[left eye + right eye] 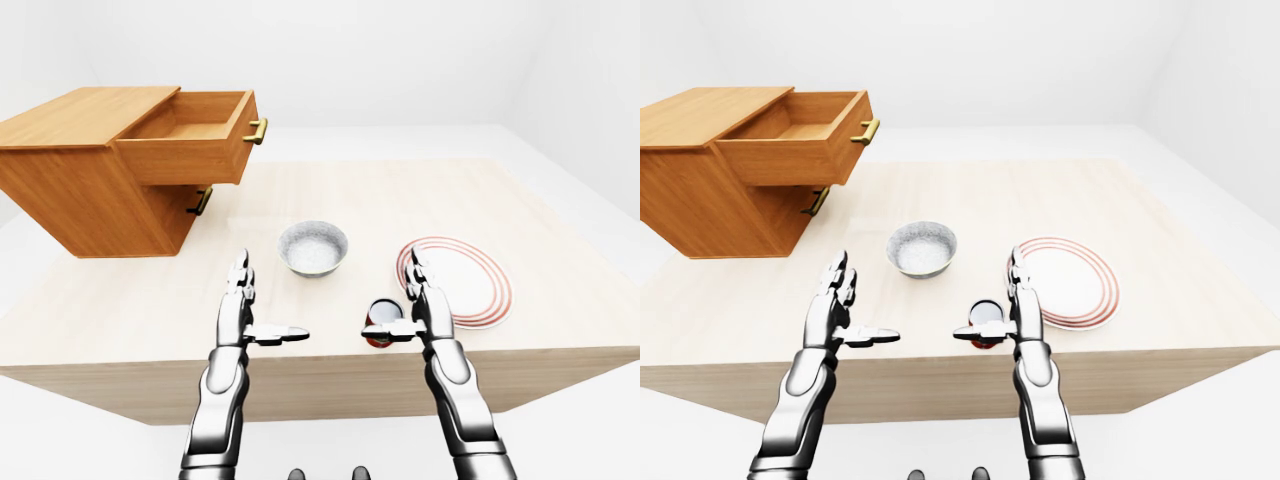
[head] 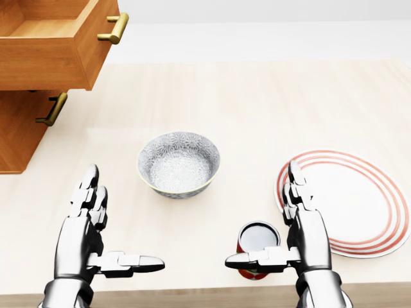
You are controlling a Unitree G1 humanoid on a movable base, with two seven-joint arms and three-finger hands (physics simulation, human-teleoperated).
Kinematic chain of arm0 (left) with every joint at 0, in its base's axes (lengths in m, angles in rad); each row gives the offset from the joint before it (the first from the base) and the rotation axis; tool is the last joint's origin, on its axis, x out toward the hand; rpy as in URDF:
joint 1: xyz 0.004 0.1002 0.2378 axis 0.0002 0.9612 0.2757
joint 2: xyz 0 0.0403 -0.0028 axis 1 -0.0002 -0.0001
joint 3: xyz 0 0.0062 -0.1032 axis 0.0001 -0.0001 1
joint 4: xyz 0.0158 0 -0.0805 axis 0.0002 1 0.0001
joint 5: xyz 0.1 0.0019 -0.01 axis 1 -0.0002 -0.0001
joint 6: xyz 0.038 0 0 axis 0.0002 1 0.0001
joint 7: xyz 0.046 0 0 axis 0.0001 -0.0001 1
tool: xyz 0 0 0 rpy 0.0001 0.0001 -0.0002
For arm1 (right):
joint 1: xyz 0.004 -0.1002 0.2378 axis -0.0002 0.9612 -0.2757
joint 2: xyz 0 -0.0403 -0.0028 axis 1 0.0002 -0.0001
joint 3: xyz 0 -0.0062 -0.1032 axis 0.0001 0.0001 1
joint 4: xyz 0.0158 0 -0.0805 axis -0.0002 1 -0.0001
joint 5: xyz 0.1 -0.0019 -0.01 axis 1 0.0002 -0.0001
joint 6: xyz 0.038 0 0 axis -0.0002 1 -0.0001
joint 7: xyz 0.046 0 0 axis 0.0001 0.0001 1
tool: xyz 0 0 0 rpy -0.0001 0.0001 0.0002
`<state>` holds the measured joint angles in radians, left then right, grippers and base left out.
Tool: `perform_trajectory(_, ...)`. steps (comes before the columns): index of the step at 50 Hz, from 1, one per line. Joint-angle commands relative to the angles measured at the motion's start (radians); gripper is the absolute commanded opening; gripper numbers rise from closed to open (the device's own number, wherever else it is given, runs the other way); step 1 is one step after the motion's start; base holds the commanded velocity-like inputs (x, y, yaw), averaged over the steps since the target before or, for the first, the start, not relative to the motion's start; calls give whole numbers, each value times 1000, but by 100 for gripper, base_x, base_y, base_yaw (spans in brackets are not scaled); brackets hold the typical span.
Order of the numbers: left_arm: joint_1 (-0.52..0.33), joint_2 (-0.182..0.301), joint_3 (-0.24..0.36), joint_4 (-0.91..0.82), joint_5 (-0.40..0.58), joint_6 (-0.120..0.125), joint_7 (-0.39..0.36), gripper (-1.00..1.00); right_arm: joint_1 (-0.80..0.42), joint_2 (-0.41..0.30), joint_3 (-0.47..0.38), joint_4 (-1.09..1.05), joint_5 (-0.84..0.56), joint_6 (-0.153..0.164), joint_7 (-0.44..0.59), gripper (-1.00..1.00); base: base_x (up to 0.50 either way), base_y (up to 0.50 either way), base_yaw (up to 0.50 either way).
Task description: Put the bowl on top of the cabinet.
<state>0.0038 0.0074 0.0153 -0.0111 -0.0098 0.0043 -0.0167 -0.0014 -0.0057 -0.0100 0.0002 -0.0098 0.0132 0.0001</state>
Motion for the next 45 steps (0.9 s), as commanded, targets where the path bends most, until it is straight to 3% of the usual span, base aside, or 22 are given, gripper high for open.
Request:
perform_trajectory(1, 14, 11, 22, -27, -13, 2, -29, 100, -2, -8, -12, 0, -29, 30, -12, 100, 0, 0, 0)
perform_trajectory(4, 16, 11, 22, -23, -13, -4, -32, 100, -2, -7, -11, -2, -31, 32, -12, 100, 0, 0, 0)
perform_trajectory(5, 23, 12, 27, -43, -35, 17, -48, 100, -6, -6, 2, 15, -49, 34, -15, 100, 0, 0, 0)
perform_trajectory(13, 21, 13, 31, -50, -40, 28, -50, 100, -8, -4, 3, 20, -55, 34, -15, 100, 0, 0, 0)
perform_trajectory(28, 11, 15, 35, -23, -42, 22, -53, 100, -10, -4, 6, 23, -59, 29, -10, 100, 0, 0, 0)
perform_trajectory(34, 14, 18, 38, -47, -47, 52, -59, 100, 3, -2, 12, -9, -62, 42, -5, 100, 0, 0, 0)
perform_trajectory(45, 20, 17, 40, -50, -46, 44, -60, 100, 5, -1, 12, -12, -61, 39, -1, 100, 36, 0, 0)
